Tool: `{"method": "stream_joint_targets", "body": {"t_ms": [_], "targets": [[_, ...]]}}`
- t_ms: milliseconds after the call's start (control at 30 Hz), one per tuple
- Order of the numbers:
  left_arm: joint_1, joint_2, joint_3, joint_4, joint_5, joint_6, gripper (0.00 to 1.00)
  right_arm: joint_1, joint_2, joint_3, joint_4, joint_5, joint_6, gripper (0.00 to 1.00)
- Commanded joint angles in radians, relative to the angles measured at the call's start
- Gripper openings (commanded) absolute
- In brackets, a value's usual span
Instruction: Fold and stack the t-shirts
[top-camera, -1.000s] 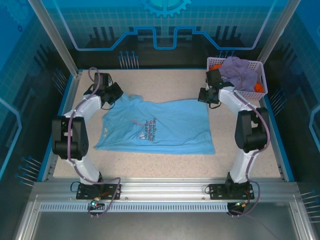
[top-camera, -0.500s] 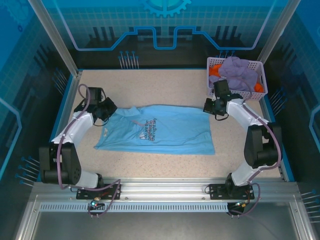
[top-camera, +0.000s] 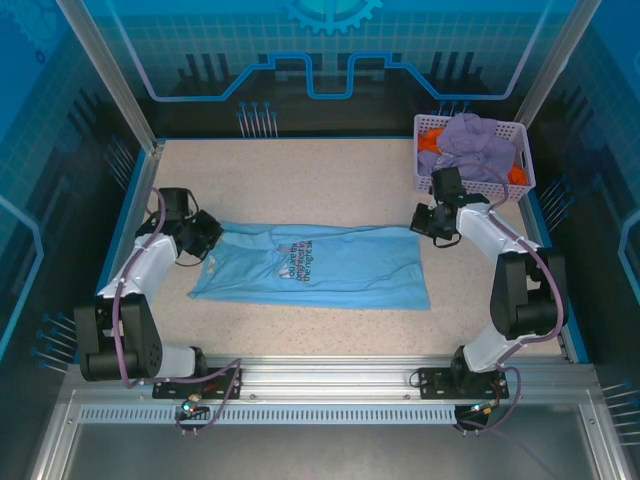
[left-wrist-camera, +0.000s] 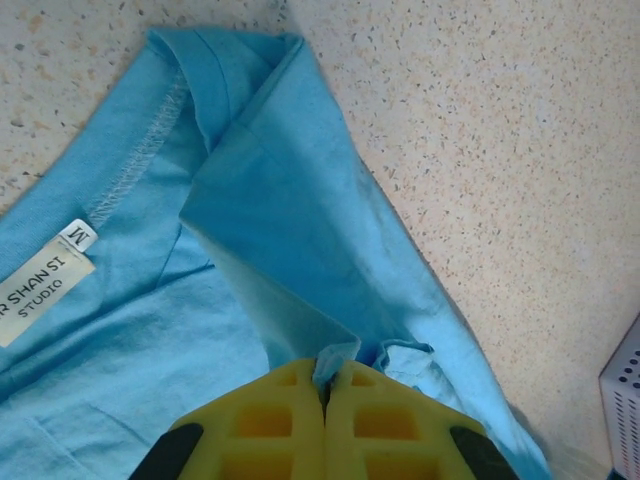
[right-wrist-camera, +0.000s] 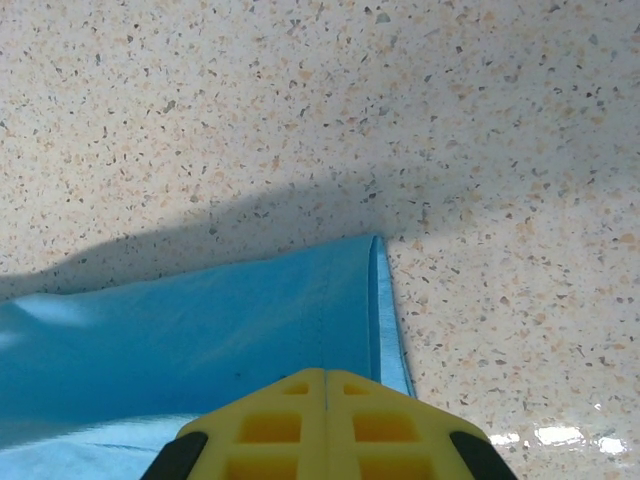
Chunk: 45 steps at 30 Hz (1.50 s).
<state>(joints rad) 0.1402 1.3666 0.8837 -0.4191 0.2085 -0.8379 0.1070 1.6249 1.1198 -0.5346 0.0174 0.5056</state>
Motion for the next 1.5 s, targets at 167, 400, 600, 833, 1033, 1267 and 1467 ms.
{"method": "stream_joint_targets", "body": {"t_ms": [167, 400, 600, 833, 1033, 1267, 1467], "targets": [[0.062, -0.043, -0.053, -0.006, 0.1, -0.057, 0.28, -0.035, -0.029, -0.048, -0.031, -0.018, 0.057, 0.12], [0.102, -0.247, -0.144, -0.042, -0.019, -0.121, 0.56, -0.151, -0.142, -0.183, -0.002, -0.103, 0.212, 0.5], [0.065, -0.168, -0.03, -0.066, -0.004, -0.011, 0.52, -0.069, -0.248, -0.193, 0.082, -0.126, 0.234, 0.51], [-0.119, 0.168, 0.239, -0.15, -0.075, 0.077, 0.39, 0.109, 0.009, 0.062, -0.032, -0.031, 0.161, 0.36], [-0.115, 0.397, 0.36, -0.176, -0.111, 0.104, 0.36, 0.116, 0.27, 0.231, -0.105, -0.008, 0.142, 0.27], [-0.043, 0.533, 0.38, -0.165, -0.142, 0.08, 0.34, 0.081, 0.416, 0.315, -0.123, -0.027, 0.163, 0.27], [0.026, 0.518, 0.366, -0.17, -0.204, 0.062, 0.38, 0.006, 0.424, 0.28, -0.074, -0.1, 0.2, 0.3]]}}
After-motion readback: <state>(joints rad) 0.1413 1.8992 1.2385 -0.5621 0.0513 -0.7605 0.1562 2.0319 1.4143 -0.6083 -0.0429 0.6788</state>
